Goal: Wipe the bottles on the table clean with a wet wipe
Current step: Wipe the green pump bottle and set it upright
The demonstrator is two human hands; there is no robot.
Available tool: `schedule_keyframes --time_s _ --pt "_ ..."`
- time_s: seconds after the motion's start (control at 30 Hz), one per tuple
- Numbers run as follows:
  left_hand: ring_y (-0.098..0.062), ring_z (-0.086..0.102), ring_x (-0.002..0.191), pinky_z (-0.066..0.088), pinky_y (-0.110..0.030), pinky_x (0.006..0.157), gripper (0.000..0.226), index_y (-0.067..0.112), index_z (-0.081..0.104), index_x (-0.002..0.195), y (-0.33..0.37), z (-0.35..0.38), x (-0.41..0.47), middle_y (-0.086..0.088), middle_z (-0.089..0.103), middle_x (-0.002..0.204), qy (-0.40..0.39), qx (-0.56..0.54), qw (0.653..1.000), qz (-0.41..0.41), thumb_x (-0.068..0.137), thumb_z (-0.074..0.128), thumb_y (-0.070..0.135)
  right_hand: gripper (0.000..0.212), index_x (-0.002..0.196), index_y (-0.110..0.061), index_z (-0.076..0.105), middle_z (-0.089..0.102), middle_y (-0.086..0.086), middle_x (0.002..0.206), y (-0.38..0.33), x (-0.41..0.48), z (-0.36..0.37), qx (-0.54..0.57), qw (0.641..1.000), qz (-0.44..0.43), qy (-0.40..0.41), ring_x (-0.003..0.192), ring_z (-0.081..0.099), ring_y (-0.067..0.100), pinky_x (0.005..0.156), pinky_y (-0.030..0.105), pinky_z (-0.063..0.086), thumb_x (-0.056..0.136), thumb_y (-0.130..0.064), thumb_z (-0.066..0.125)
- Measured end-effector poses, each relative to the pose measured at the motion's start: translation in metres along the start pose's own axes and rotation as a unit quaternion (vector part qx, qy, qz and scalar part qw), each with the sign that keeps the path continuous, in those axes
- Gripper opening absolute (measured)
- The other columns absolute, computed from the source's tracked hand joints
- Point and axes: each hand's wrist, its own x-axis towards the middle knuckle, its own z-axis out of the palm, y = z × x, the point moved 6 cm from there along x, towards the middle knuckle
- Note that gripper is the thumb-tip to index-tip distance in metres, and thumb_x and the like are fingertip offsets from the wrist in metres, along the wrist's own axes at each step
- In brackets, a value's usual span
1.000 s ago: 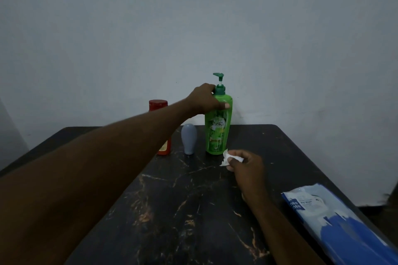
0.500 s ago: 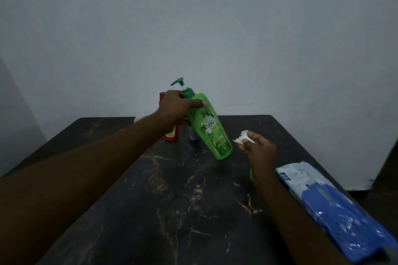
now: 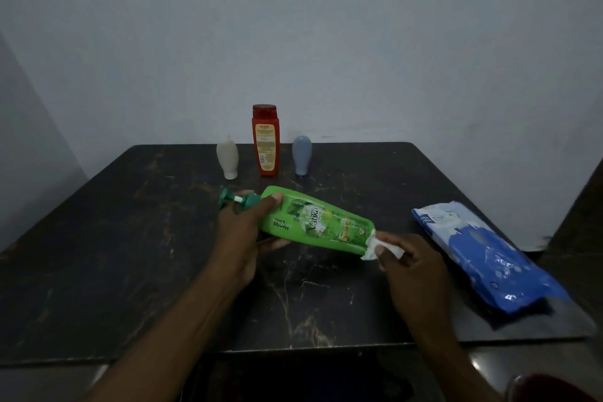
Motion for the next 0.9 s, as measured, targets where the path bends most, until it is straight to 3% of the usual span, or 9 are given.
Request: schedule_keyframes --time_s 0.17,0.3,0.5,0.67,0.77,0.9 --pt "-0.030 0.074 0.099 0.060 -0.057 0.078 0.022 0.018 0.065 0.113 -0.010 -0.014 -0.013 -0.008 0.078 0.104 0.003 -0.048 0.999 -0.019 0.095 0.066 0.030 0.027 0.105 -0.032 0.068 0.062 -0.024 0.097 -0.005 -0.006 -0.006 -0.012 0.999 -0.020 0.030 0.093 0.056 -0.017 0.070 0.005 0.041 0.088 -0.012 0.069" --pt "-0.030 0.071 0.104 0.059 -0.053 0.081 0.015 0.019 0.070 0.107 -0.019 -0.022 -0.014 -0.007 0.078 0.104 -0.001 -0.068 0.995 -0.066 0.098 0.061 0.027 0.023 0.105 -0.028 0.069 0.061 -0.016 0.098 -0.010 -0.010 -0.002 -0.059 0.997 -0.047 0.026 0.089 0.056 -0.013 0.069 0.003 0.040 0.088 -0.012 0.068" --pt "-0.022 0.071 0.100 0.054 -0.034 0.074 0.031 0.010 0.067 0.120 -0.031 -0.028 -0.017 -0.010 0.075 0.113 0.044 -0.058 0.991 -0.108 0.091 0.071 0.022 0.008 0.093 -0.024 0.067 0.059 -0.007 0.096 -0.018 -0.011 0.013 -0.111 0.993 -0.046 0.022 0.080 0.053 -0.009 0.068 -0.003 0.036 0.091 -0.017 0.065" --pt "-0.023 0.074 0.099 0.059 -0.029 0.055 0.050 0.008 0.063 0.126 -0.039 -0.033 -0.015 -0.011 0.076 0.109 0.096 -0.075 0.987 -0.109 0.082 0.081 0.020 0.019 0.107 -0.018 0.068 0.061 -0.005 0.106 -0.019 -0.011 0.016 -0.109 0.992 -0.039 0.048 0.089 0.059 0.002 0.070 0.007 0.045 0.089 -0.013 0.067" --pt "-0.023 0.075 0.096 0.060 -0.030 0.054 0.056 0.008 0.062 0.127 -0.040 -0.032 -0.016 -0.011 0.077 0.107 0.103 -0.090 0.985 -0.107 0.077 0.084 0.019 0.019 0.109 -0.016 0.067 0.061 -0.001 0.109 -0.024 -0.010 0.020 -0.117 0.991 -0.033 0.056 0.093 0.060 0.007 0.076 0.017 0.050 0.090 -0.013 0.066" --pt "-0.025 0.077 0.086 0.062 -0.035 0.058 0.079 0.006 0.053 0.133 -0.040 -0.024 -0.018 -0.014 0.077 0.105 0.087 -0.096 0.985 -0.111 0.064 0.089 0.019 0.012 0.100 -0.016 0.069 0.058 -0.004 0.108 -0.042 -0.020 0.045 -0.126 0.989 -0.064 0.038 0.083 0.055 0.003 0.070 0.011 0.042 0.092 -0.011 0.062"
